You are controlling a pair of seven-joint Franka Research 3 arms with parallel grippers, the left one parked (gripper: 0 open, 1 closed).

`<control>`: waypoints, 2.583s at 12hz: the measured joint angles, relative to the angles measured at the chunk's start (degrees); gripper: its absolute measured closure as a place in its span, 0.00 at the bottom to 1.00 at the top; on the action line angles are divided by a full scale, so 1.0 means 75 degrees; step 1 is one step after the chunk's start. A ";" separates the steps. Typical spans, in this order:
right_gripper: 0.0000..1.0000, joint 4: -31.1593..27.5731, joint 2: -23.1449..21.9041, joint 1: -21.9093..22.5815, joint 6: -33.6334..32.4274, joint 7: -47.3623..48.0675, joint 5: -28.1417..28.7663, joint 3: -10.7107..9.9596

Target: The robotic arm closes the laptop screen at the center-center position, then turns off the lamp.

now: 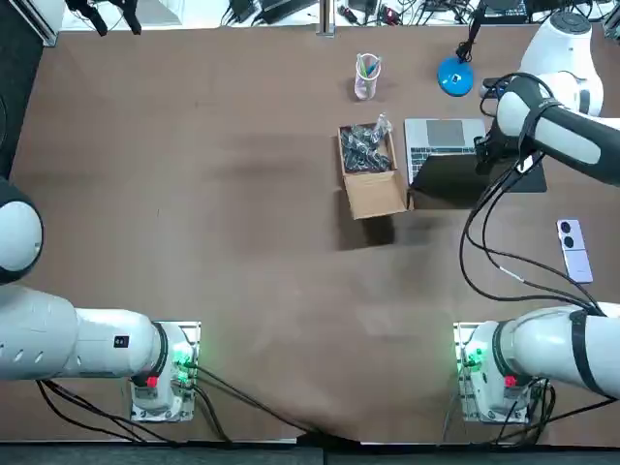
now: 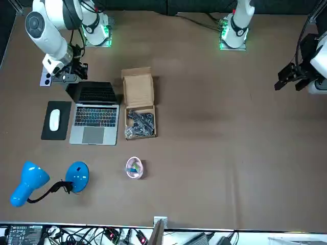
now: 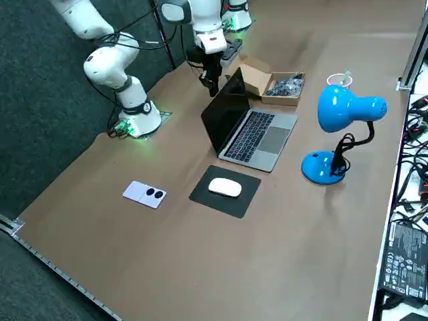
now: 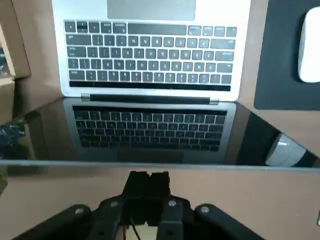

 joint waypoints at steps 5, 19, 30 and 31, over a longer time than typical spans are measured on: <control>0.98 0.0005 0.0165 0.0004 0.0695 0.0152 0.0000 0.0000; 0.98 0.2035 0.2494 -0.0031 0.1678 0.0243 0.0005 -0.0047; 0.98 0.2885 0.4560 -0.0057 0.3372 0.0243 0.0005 -0.0121; 0.98 0.2911 0.4676 -0.0057 0.3498 0.0243 0.0005 -0.0125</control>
